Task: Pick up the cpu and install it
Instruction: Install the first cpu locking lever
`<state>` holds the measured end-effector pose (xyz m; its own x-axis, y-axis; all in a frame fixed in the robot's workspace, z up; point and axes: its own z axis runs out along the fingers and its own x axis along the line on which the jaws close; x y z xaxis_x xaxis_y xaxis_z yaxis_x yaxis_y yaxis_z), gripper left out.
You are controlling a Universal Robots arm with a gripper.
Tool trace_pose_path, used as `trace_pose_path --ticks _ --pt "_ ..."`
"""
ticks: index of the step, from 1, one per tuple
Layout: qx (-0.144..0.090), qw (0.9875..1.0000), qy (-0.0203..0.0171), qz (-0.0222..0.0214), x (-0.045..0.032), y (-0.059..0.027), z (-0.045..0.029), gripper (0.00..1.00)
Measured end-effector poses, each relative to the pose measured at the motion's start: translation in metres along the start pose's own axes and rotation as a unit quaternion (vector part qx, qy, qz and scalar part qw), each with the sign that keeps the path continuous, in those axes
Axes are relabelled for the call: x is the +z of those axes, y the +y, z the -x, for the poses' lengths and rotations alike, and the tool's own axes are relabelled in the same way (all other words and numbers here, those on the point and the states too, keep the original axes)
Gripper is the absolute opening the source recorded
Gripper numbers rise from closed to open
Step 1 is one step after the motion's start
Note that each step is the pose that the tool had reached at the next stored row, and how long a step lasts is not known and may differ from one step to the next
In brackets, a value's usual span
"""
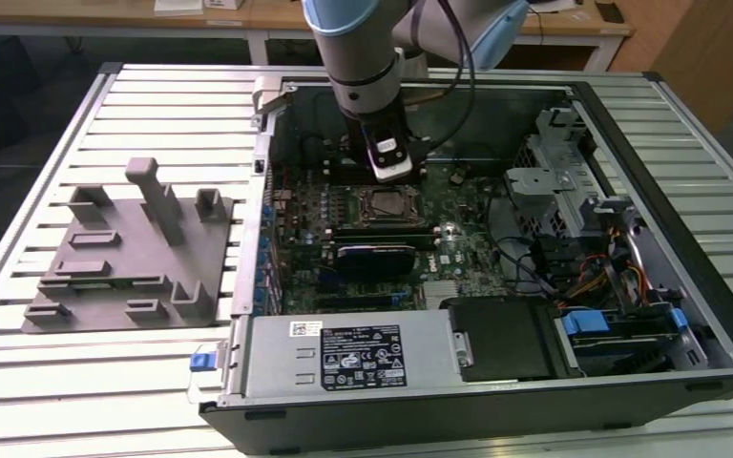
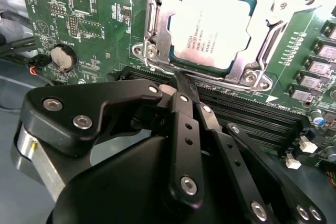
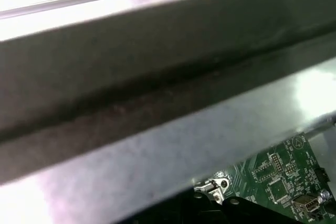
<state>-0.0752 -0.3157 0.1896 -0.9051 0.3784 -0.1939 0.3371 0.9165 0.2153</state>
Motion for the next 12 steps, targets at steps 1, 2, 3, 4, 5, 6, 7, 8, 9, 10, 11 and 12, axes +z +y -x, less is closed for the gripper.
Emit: trace_pose_path --ticks 1,2,3,4,5,6,7,8,9,10,11,12 --pt "0.000 1.0000 -0.0002 0.0000 0.0002 -0.0001 -0.0001 0.11" --pt "0.000 1.0000 -0.0002 -0.0001 0.0002 -0.0001 -0.0001 0.11" --pt "0.000 1.0000 -0.0001 0.0002 0.0003 -0.0002 -0.0001 0.11" --pt "0.000 1.0000 0.0001 0.0008 0.0003 -0.0003 -0.0001 0.11" --pt "0.000 1.0000 0.0004 0.0016 0.0004 -0.0004 0.0000 0.11" --pt "0.001 1.0000 0.0008 0.0025 0.0005 -0.0004 0.0002 0.11" --pt "0.001 1.0000 0.0010 0.0032 0.0007 -0.0004 0.0006 0.11" --pt "0.001 1.0000 0.0012 0.0036 0.0010 -0.0004 0.0013 0.11" --pt "0.001 1.0000 0.0012 0.0037 0.0013 -0.0003 0.0022 0.11" --pt "0.001 1.0000 0.0012 0.0036 0.0015 -0.0002 0.0029 0.11" --pt "0.001 1.0000 0.0012 0.0037 0.0017 -0.0001 0.0036 0.11" --pt "0.001 1.0000 0.0012 0.0037 0.0020 0.0000 0.0041 0.11"
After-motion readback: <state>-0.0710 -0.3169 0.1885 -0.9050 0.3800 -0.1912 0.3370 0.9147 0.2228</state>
